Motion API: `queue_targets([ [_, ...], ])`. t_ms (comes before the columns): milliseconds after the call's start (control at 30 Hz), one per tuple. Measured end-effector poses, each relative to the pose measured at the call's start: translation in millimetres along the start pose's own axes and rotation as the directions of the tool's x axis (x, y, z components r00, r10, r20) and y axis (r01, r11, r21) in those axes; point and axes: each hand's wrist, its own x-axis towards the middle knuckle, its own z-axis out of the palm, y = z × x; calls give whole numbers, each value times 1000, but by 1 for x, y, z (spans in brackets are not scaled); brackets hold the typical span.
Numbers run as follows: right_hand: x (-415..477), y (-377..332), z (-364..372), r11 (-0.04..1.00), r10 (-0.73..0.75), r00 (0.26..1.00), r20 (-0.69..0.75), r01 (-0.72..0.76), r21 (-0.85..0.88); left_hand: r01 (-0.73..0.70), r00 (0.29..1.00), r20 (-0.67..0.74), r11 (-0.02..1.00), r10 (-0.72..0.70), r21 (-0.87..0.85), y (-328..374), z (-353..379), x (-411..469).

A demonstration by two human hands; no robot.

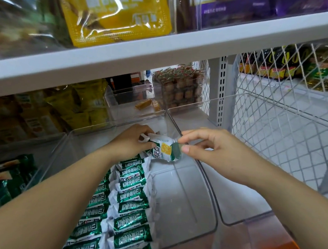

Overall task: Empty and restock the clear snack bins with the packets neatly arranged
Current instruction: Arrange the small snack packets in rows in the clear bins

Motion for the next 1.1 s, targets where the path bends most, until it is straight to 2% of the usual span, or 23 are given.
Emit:
queue_targets([
  [100,-1,-1,0,1000,-6,1000,10,6,-5,43,998,-28,987,-48,-158,-2,-3,0],
  [200,0,-1,0,1000,-8,1000,10,8,-10,61,994,-72,974,-78,-219,-3,-6,2],
  [367,-1,-1,0,1000,-15,1000,2,15,-10,4,999,-40,998,-2,65,4,-1,-4],
  [533,-1,-1,0,1000,-14,1000,6,14,-17,-74,995,-47,986,82,149,8,5,0],
  [733,0,-1,1,1000,-22,1000,1,22,-16,-136,991,48,904,128,406,2,15,6],
  [833,0,-1,2,1000,-25,1000,-6,25,-5,-97,994,2,905,106,415,6,25,8],
  [900,-1,-1,2,999,-34,999,-4,34,2,-51,997,-31,932,66,360,6,27,8],
  [1000,-1,0,2,999,-42,999,0,42,-14,4,999,33,963,-13,268,1,21,5],
  [1100,0,1,2,999,-38,999,-5,38,-20,24,995,86,963,-49,269,-1,14,3],
])
